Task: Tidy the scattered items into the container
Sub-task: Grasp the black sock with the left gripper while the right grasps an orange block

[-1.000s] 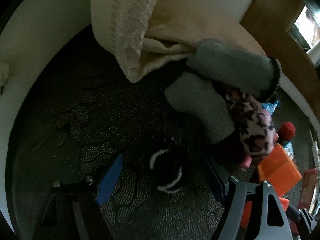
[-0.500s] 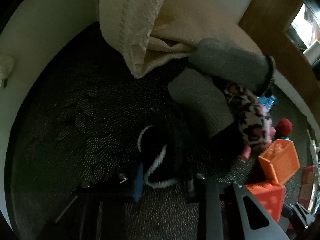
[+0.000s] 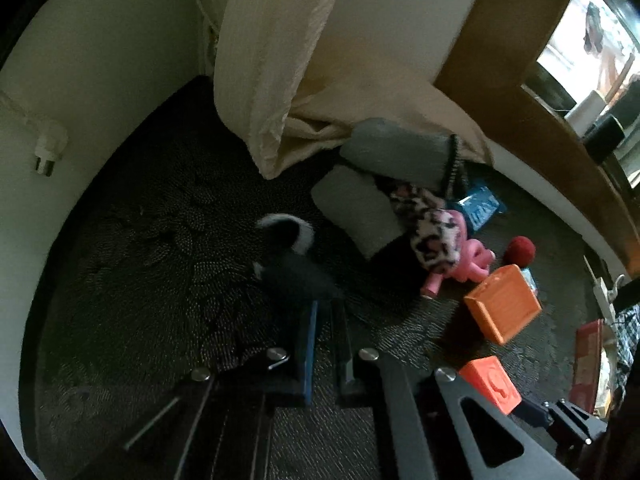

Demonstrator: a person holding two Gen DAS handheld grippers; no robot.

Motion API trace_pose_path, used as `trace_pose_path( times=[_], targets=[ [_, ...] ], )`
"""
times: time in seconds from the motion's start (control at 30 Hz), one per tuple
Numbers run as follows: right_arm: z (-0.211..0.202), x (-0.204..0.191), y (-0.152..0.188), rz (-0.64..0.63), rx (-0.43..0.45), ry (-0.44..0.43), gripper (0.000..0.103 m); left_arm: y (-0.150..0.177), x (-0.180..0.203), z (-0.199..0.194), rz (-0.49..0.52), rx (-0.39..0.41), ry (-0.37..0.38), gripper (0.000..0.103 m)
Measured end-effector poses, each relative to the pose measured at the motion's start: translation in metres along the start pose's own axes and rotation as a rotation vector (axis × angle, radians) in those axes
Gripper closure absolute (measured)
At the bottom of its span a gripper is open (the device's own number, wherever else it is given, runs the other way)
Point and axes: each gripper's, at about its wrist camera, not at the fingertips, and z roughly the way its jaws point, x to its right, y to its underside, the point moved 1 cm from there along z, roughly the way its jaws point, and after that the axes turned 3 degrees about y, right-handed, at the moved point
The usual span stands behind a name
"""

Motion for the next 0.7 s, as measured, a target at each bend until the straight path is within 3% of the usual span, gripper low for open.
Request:
trace_pose_path(
  times=[0.2, 0.43, 0.5, 0.53, 0.57, 0.7],
  targets=[
    [-0.018, 0.008, 0.013, 0.027, 0.024, 0.005, 0.049, 0.013, 0.009, -0.006, -0.008, 0.008, -0.030, 0.096],
    [-0.024, 0.010, 0.022, 0.055, 0.034, 0.013, 0.049, 0.010, -0.013, 0.006, -0.061, 0.002, -0.122, 0.093],
    [-0.023, 0.011, 0.025, 0.061, 0.031, 0.016, 0.049, 0.006, -0.017, 0.012, -0.075, 0.003, -0.137, 0.067],
    [-0.021, 0.012, 0.025, 0.063, 0.026, 0.019, 0.049, 0.004, -0.020, 0.014, -0.085, 0.012, -0.147, 0.035],
    [-0.019, 0.012, 0.024, 0.065, 0.021, 0.023, 0.049, 0.001, -0.022, 0.016, -0.094, 0.021, -0.157, 0.016],
    [-0.010, 0.013, 0.023, 0.079, 0.004, 0.039, 0.049, -0.011, -0.028, 0.027, -0.145, 0.035, -0.098, 0.015]
  ],
)
